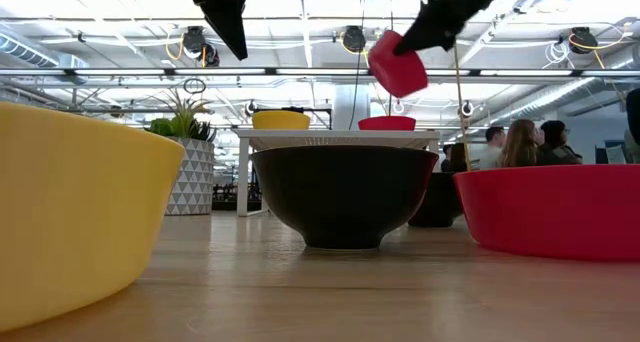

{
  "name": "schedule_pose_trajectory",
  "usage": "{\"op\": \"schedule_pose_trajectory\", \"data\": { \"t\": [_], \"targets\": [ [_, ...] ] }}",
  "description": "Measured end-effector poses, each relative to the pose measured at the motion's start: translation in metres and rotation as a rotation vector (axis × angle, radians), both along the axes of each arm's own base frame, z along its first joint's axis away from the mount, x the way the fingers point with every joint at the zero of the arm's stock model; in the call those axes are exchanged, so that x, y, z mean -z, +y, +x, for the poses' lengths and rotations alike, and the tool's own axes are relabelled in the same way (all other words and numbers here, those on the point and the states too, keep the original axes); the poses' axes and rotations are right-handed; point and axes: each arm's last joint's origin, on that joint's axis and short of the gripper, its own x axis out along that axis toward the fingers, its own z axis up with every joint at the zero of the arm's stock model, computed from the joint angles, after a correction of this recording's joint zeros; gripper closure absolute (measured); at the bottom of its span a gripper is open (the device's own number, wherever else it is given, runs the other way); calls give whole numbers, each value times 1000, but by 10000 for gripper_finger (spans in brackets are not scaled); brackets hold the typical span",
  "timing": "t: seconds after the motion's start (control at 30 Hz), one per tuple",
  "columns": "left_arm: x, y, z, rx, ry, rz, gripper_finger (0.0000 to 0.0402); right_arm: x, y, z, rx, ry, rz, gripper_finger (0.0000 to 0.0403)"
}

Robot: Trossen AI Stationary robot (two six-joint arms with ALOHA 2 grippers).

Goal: Pick & Place Mini bowls
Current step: Stack the red bowl on top of the red bowl on the shelf

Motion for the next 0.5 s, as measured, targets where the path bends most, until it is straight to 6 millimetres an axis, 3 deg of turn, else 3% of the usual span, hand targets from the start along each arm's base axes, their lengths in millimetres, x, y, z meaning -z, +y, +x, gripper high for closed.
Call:
{"op": "schedule_pose_trajectory", "data": {
  "t": [0.17, 0.33, 0.5],
  "targets": [
    [0, 0, 0, 1, -2, 1, 250, -13, -34, 11, 83, 14, -54, 403],
    [0, 0, 0, -1, -3, 0, 250, -5, -69, 21, 161, 108, -45, 403],
    [0, 0, 0, -13, -6, -5, 250, 3, -91, 25, 217, 147, -25, 403]
  ]
}}
